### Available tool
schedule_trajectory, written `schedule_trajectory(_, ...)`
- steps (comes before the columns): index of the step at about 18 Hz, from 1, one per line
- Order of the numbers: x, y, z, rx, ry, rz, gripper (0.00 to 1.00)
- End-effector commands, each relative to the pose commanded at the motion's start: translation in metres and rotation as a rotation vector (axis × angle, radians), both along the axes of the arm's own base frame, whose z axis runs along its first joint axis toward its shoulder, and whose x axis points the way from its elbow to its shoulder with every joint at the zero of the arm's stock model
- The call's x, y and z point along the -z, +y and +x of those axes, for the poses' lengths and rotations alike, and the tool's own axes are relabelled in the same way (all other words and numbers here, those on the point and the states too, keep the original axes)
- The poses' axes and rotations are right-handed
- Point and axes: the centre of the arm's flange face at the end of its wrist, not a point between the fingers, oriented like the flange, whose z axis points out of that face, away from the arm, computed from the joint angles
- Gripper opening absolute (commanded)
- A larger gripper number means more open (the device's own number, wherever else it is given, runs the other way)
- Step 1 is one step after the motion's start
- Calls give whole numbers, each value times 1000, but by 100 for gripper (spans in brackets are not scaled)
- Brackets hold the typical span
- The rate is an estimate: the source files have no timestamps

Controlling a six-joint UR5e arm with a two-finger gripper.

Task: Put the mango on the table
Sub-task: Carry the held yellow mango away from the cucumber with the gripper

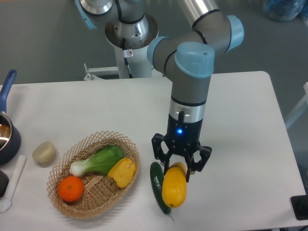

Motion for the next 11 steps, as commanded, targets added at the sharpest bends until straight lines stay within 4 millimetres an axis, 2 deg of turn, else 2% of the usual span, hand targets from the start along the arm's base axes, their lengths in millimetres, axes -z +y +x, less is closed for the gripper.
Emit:
schedule_trajectory(6,4,-8,-8,-21,20,-32,34)
schedule_trajectory(11,20,-22,-19,-98,107,-188,34)
